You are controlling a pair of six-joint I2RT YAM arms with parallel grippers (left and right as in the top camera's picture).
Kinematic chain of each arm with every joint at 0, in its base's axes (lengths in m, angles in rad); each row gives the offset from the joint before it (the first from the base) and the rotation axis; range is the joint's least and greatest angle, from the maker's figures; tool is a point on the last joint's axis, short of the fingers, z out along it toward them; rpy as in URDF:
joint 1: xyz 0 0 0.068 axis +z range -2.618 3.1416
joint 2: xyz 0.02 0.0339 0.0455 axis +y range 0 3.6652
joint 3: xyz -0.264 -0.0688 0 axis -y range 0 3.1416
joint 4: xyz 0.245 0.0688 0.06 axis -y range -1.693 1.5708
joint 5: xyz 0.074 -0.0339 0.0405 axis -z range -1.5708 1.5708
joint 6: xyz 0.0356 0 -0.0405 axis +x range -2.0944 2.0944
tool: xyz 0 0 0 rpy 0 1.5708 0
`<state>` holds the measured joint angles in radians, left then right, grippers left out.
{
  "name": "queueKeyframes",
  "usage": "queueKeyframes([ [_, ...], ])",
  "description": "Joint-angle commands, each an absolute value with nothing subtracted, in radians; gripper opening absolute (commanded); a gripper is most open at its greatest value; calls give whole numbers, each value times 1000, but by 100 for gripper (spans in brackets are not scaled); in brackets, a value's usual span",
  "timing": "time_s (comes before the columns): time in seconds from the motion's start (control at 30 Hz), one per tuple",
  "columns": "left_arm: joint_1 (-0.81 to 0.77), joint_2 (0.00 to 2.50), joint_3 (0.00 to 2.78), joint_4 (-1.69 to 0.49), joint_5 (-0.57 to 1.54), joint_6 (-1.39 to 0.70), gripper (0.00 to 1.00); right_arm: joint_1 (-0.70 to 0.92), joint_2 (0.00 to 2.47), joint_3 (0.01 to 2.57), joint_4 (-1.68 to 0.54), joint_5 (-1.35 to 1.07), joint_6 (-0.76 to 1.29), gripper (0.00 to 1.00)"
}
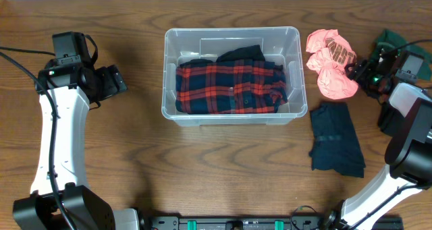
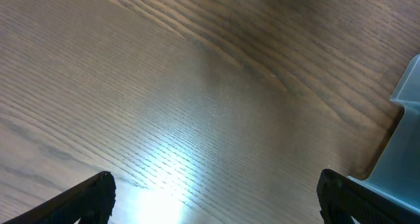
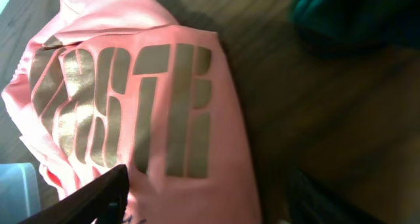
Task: Pack container
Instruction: 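Reach the right gripper to the pink t-shirt and grasp it, then carry the pink t-shirt with the right gripper into the bin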
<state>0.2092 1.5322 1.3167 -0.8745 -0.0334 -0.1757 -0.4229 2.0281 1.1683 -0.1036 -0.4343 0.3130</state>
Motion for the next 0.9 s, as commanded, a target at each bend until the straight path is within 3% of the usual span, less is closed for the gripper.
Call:
queueKeyframes([
  [0.0,213,1538,1317,-877,-46,-166,98,-393,2088,1164,-103,-453,337,70],
  [0.2,213,1538,1317,-878,-46,-166,98,-345,2091,1164,-51,-461,337,56],
  [0.23,213,1538,1317,-878,-46,-166,98,-338,2091,1164,-45,-461,337,46],
  [0.27,213,1538,1317,-880,-46,-166,98,-332,2091,1164,-40,-461,337,22],
  [0.3,213,1538,1317,-881,-46,-166,98,-327,2091,1164,-33,-461,337,8],
  [0.33,213,1538,1317,-881,-46,-166,98,-326,2091,1164,-19,-462,338,1],
  [0.63,213,1538,1317,-878,-46,-166,98,-346,1976,1190,17,-612,340,1],
  [0.87,213,1538,1317,-876,-46,-166,98,-327,1732,1230,12,-762,200,1],
])
